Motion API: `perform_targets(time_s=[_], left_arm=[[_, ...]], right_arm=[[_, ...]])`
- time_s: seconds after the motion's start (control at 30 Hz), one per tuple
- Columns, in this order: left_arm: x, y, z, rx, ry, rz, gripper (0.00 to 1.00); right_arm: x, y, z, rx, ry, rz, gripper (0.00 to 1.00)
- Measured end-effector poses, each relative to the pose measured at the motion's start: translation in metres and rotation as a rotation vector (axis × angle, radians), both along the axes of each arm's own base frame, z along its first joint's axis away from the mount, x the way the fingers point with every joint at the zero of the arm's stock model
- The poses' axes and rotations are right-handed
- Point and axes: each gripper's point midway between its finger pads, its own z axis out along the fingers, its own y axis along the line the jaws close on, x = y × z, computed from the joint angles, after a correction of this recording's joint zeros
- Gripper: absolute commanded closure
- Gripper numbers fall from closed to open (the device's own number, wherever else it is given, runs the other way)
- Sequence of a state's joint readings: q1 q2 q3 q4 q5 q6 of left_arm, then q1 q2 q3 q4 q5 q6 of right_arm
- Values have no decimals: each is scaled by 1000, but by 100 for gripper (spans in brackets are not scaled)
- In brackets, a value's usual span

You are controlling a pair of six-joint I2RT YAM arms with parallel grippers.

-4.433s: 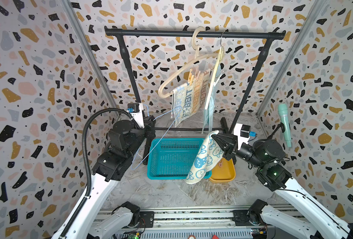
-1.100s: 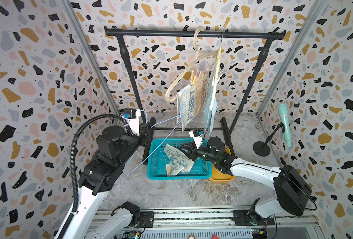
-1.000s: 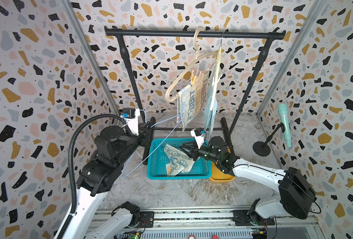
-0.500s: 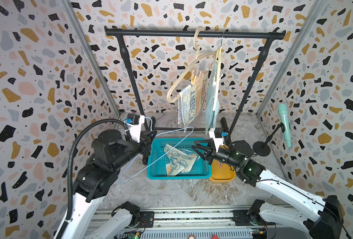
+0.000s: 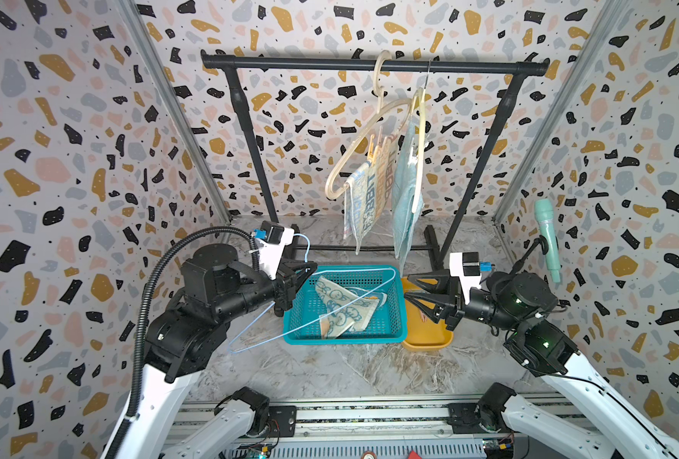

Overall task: Remove the clothespins securing towels to the hanger
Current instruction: Place the hanger on the clothesline.

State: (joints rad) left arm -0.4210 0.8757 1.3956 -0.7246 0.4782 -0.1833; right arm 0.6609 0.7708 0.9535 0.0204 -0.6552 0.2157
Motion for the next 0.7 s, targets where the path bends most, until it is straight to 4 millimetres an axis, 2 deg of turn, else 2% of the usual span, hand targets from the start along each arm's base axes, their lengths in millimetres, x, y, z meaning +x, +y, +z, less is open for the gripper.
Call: perform_targets(time_s=[0.13,0.33,0.47,0.6,0.7], left_arm=[[-11,-12,1,-31,18,-95,100],[-24,-27,3,-90,41,-222,100],[-28,-32,9,-115,33,-270,100],[-31,-35,16,-140,17,-302,100],[-28,-38,17,-145,19,-315,100]], right_arm=[[8,-8,-5,-29,27,8,49],[20,-9,-25,-81,104,67,47],[12,-8,-28,-90,116,144,48],[-4,-8,-23,-83,87,215,56],[-11,-9,-21,-78,68,244,68]])
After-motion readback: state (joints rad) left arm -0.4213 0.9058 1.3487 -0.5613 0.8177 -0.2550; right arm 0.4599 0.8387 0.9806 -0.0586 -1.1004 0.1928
